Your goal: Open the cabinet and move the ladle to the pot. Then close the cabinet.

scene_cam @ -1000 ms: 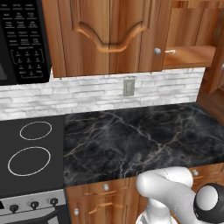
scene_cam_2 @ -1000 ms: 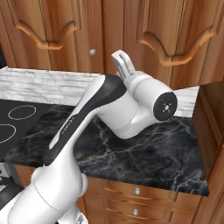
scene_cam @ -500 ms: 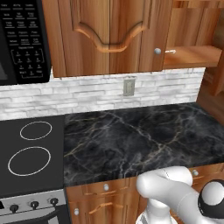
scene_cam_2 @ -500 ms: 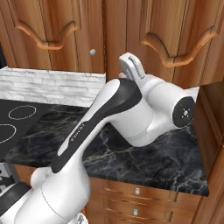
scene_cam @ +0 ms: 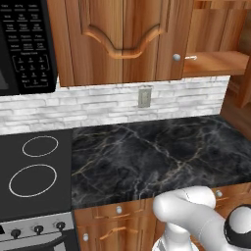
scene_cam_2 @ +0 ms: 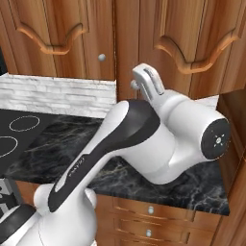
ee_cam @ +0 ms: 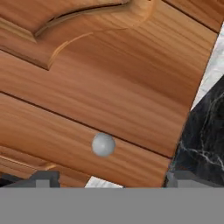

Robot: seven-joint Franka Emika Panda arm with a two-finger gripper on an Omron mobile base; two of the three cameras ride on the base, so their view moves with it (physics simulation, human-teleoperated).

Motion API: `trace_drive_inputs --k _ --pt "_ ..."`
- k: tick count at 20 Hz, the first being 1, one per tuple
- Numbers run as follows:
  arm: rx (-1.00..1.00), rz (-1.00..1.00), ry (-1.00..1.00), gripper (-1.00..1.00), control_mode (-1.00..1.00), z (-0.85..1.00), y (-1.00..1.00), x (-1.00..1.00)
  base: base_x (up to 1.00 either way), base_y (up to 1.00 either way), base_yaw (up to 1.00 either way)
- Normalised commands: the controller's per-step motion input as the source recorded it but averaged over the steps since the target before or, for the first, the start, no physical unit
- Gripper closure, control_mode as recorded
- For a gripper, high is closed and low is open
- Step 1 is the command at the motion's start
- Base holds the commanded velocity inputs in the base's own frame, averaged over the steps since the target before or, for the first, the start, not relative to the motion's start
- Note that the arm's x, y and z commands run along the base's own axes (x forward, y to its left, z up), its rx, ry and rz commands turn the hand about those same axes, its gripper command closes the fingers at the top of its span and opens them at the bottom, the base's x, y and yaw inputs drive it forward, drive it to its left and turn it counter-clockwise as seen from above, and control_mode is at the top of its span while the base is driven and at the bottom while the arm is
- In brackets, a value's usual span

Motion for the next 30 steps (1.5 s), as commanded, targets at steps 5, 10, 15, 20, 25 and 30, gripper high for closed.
trace_drive_inputs --k 5,10,15,20,25,30 --pt "-0.01 -0.24 0.00 -1.00 -1.00 0.00 0.84 -0.07 0.00 0.00 0.00" --pt "-0.04 -0.35 0.00 -1.00 -1.00 0.00 0.99 0.00 0.00 0.00 0.00" --pt "-0.02 -0.40 0.01 -1.00 -1.00 0.00 0.91 0.02 0.00 0.00 0.00" --pt "-0.01 -0.43 0.02 -1.00 -1.00 0.00 0.89 0.18 0.00 0.00 0.00" --pt "0.00 -0.41 0.03 -1.00 -1.00 0.02 0.43 0.36 0.00 0.00 0.00" --pt "0.00 -0.35 0.12 -1.00 -1.00 0.12 0.04 0.46 0.00 0.00 0.00"
